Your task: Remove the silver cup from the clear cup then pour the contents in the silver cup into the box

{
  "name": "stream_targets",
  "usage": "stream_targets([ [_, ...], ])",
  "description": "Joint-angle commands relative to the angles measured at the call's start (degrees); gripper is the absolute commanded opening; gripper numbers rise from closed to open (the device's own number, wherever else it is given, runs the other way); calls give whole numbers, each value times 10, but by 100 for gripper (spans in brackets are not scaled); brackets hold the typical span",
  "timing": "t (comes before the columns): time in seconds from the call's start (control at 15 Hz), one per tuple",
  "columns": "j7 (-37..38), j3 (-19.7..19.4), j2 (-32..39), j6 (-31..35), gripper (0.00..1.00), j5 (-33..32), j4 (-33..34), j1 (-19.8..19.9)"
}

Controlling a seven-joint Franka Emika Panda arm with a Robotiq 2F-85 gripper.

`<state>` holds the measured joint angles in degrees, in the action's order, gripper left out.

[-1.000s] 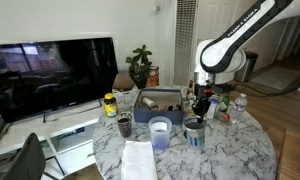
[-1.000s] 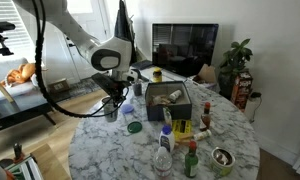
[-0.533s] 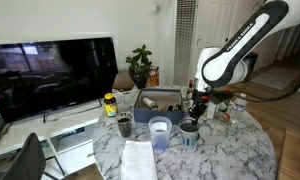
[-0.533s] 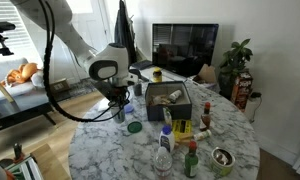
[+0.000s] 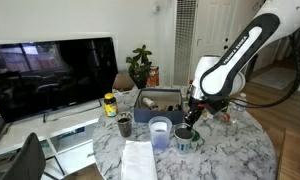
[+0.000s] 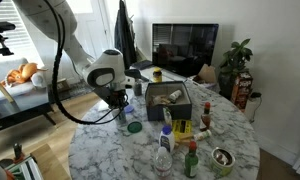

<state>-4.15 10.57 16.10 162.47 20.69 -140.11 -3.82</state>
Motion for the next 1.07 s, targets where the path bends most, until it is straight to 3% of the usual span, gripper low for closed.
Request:
stream_targets([
  [0.0, -2, 8, 21, 26, 28, -15, -2, 6],
  [0.2, -24, 16, -3, 0, 42, -12, -3, 23],
  [0.47, -75, 36, -69, -54, 73, 13, -7, 52],
  [0.73, -48, -2, -184, -183, 99, 29, 0, 47],
  [1.0, 49, -48, -270, -361, 100, 21, 65, 35],
])
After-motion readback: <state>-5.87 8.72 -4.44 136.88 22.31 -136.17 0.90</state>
